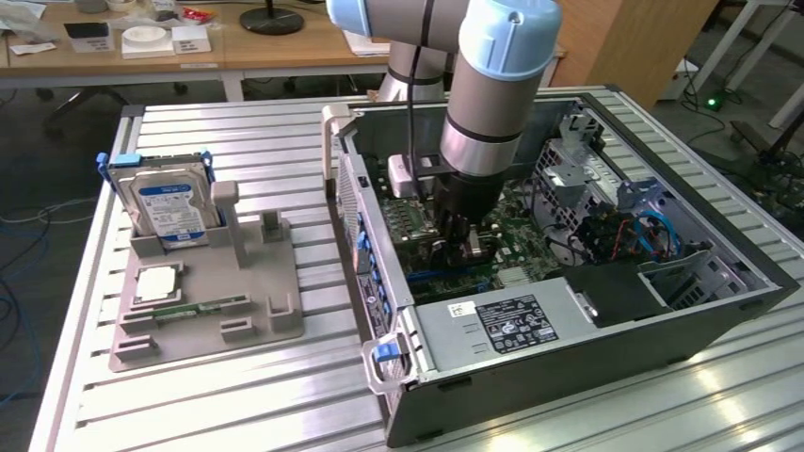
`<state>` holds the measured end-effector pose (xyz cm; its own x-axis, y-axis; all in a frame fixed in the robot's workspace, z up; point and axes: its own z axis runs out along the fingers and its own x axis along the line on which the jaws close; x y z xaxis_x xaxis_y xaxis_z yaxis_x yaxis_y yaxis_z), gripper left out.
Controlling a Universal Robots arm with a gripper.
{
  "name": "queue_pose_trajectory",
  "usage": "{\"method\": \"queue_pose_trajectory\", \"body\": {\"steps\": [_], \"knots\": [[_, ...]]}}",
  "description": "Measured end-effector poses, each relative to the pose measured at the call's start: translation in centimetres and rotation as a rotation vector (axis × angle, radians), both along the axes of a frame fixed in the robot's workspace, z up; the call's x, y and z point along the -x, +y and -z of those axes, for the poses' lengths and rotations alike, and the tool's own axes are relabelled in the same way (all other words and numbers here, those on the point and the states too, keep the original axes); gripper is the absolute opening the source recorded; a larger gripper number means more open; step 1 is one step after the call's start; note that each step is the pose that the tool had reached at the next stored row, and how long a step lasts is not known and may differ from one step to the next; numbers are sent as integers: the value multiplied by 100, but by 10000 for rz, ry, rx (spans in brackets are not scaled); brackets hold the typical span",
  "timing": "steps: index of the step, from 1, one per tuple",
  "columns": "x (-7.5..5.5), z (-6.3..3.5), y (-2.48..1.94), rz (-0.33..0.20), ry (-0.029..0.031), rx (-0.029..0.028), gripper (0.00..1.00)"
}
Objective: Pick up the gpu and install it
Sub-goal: 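Insert the gpu into the slot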
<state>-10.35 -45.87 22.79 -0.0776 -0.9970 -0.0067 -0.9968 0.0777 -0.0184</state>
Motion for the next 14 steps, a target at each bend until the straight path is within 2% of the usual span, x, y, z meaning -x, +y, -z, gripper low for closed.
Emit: {"method": "queue_pose_trajectory", "body": {"steps": [14], "knots": [[1,4,25,1,0,1,28]]}}
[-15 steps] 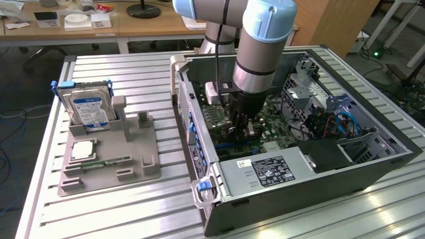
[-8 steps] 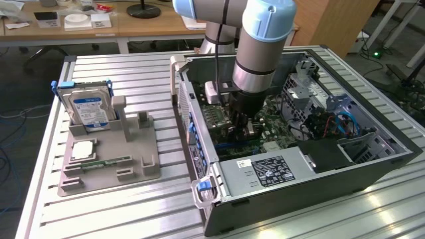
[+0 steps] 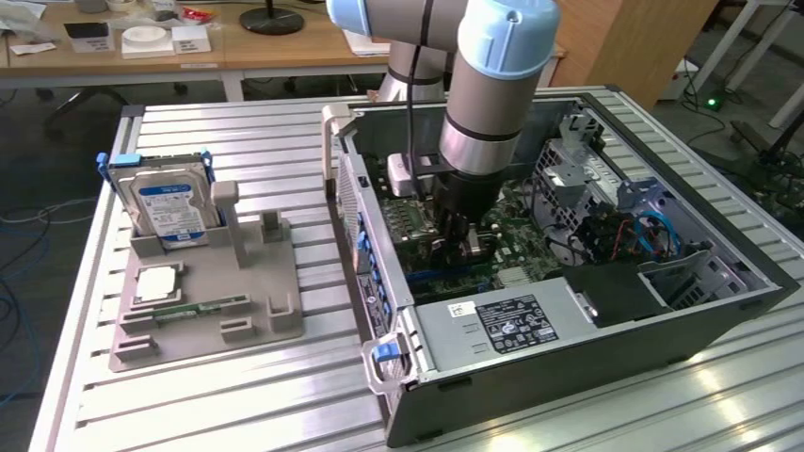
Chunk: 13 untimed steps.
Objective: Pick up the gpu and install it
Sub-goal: 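Insert the gpu into the slot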
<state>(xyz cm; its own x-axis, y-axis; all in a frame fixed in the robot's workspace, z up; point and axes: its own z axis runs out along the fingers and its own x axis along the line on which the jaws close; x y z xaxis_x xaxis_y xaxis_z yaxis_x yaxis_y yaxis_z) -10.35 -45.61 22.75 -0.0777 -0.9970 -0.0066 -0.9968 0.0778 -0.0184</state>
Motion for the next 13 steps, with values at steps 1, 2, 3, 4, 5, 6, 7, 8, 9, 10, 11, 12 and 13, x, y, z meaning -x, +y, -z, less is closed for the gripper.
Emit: {"method": "queue_pose_trajectory", "body": {"steps": [1,2,3,4,5,6,7,8,9,10,11,12,13], "knots": [[0,1,2,-1,0,0,28],[0,2,3,-1,0,1,28],[0,2,3,-1,1,2,28],[0,3,4,-1,1,2,28],[0,4,5,-1,1,1,28],[0,5,5,0,1,2,28],[0,5,5,-1,1,2,28],[0,6,4,-1,2,2,28],[0,9,5,-1,1,0,28],[0,11,5,0,1,0,28],[0,12,5,-1,0,1,28],[0,18,5,-1,1,1,28],[0,20,5,-1,1,1,28]]}}
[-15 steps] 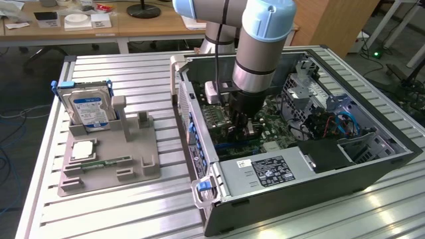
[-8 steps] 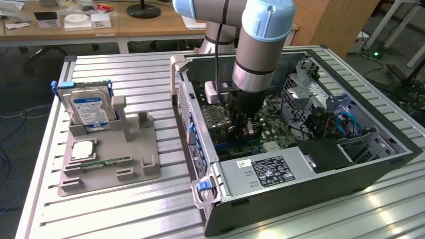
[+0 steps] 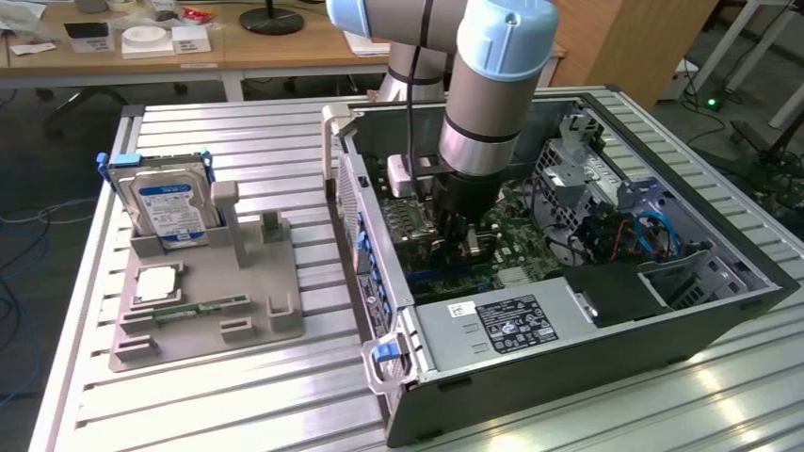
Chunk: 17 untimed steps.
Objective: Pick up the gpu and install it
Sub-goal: 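Insert the gpu into the slot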
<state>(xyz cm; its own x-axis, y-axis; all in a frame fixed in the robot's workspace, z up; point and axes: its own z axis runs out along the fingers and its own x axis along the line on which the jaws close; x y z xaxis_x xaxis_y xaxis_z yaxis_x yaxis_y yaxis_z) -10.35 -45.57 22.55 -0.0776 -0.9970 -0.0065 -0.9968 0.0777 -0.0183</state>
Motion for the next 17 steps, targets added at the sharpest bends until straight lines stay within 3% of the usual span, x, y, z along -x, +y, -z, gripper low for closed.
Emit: {"method": "queue_pose_trajectory", "body": {"steps": [17], "knots": [[5,-9,9,0,-1,-1,28]]}}
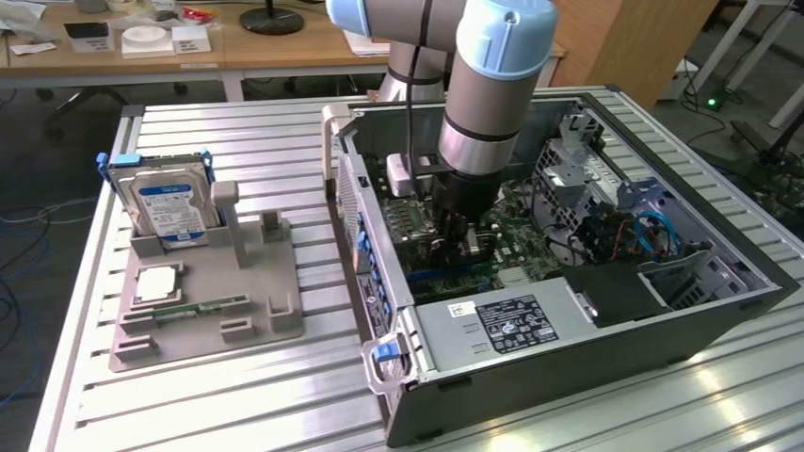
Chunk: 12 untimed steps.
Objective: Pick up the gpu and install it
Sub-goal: 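Insert the gpu into the slot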
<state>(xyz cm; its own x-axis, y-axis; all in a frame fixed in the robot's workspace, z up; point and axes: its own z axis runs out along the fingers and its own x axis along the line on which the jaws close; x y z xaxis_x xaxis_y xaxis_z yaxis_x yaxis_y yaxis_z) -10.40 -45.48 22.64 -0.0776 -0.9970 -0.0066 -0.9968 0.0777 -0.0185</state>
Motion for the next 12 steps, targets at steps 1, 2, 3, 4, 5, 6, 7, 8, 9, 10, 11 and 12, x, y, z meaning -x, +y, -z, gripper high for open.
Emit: {"method": "queue_pose_trajectory", "body": {"steps": [1,2,3,4,5,6,7,8,9,10,11,12], "knots": [[0,0,0,1,0,1,28],[0,2,0,0,1,1,28],[0,5,0,0,1,2,28],[0,8,0,0,2,4,28],[0,12,-1,0,3,5,28],[1,16,-1,0,3,4,28],[1,19,-1,0,3,4,28],[1,22,0,1,2,2,28],[1,24,0,1,1,2,28],[0,24,0,1,2,2,28],[1,25,0,1,1,1,28],[1,25,-1,1,0,0,28]]}}
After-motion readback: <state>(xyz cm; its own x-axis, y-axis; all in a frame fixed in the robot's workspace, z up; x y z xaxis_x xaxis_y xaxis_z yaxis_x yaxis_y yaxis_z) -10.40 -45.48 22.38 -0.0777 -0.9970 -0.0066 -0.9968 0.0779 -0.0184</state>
